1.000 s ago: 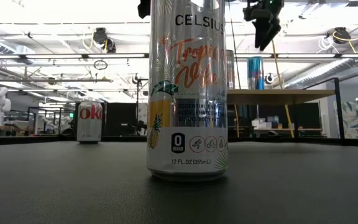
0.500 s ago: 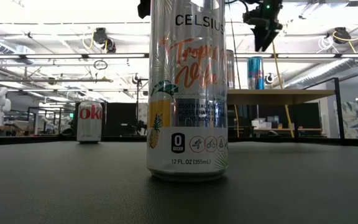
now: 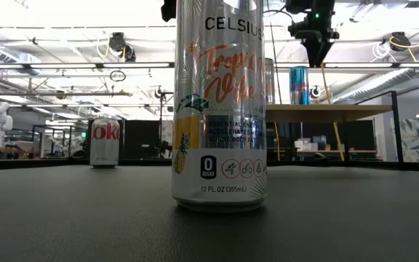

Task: Place canned beverage on shelf
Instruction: Put the bottom red-silver soda can on the shelf

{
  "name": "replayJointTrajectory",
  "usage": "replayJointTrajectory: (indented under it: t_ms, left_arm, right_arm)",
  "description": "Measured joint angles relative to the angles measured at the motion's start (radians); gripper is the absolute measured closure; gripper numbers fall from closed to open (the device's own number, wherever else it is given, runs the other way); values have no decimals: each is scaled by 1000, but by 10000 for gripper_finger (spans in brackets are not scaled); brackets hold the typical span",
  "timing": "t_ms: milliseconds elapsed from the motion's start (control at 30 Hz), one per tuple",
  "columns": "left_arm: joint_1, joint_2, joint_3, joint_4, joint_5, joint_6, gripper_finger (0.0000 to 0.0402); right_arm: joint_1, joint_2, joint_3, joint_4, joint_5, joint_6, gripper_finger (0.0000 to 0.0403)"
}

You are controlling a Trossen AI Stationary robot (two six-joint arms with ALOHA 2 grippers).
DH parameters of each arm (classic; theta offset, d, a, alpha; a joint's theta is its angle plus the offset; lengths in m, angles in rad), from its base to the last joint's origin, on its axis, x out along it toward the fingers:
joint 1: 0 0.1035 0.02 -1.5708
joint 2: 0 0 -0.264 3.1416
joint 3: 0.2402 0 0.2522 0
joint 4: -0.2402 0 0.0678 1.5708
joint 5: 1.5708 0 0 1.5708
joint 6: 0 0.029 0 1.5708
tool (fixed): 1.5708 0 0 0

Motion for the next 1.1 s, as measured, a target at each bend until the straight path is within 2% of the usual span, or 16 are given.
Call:
replayJointTrajectory:
  t_ms: [200, 433, 567, 733, 1000, 1100]
  left_arm:
    - [0, 0, 0, 0, 0, -1, 84]
    - [0, 0, 0, 0, 0, -1, 84]
    - [0, 0, 0, 0, 0, -4, 84]
    - [0, 0, 0, 0, 0, -4, 84]
    - [0, 0, 0, 0, 0, -3, 84]
    - [0, 0, 0, 0, 0, 0, 84]
  right_arm:
    - [-6, 0, -40, 21, -1, 38, 281]
    - [-6, 0, -58, 64, -4, 57, 311]
    - [-6, 0, -58, 64, -6, 64, 320]
    - [-6, 0, -58, 81, -105, 70, 324]
    - [-6, 0, -58, 95, -108, 82, 324]
    - [-7, 0, -58, 80, -62, 80, 324]
